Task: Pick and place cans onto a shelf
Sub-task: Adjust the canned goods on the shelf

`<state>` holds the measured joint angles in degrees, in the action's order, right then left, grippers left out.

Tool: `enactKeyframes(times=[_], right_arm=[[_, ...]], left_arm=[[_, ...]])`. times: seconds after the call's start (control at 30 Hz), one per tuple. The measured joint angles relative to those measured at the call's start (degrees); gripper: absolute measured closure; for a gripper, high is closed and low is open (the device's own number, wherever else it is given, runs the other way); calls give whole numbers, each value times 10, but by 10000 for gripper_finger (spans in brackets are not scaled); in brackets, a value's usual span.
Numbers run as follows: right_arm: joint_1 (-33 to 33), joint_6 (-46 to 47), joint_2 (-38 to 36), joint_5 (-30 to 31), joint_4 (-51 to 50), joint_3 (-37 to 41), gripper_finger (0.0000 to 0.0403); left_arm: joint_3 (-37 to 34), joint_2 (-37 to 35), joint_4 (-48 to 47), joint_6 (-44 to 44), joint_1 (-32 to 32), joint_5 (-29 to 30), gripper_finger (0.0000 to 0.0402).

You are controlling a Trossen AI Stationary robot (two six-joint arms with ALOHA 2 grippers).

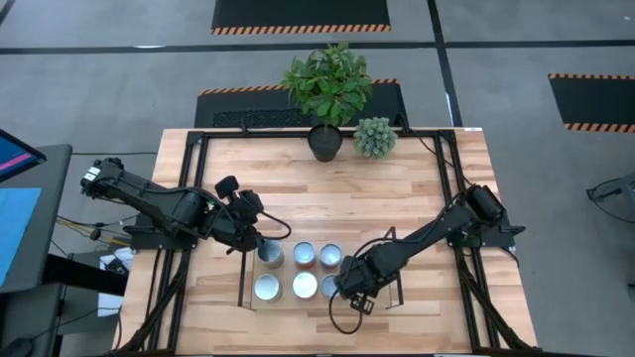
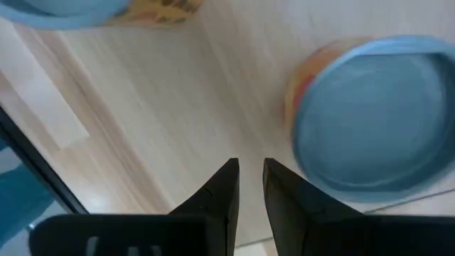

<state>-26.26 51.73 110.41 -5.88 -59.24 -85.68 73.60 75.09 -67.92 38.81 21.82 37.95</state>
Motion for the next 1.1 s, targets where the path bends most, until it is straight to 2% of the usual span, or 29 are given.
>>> enactKeyframes(times=[0.77, 1.1], right_arm=[[44, -140, -7, 17, -15, 5, 311], [37, -116, -30, 5, 15, 5, 311]], left_arm=[[0, 0, 19, 22, 0, 4, 401], [0, 0, 19, 22, 0, 4, 401]])
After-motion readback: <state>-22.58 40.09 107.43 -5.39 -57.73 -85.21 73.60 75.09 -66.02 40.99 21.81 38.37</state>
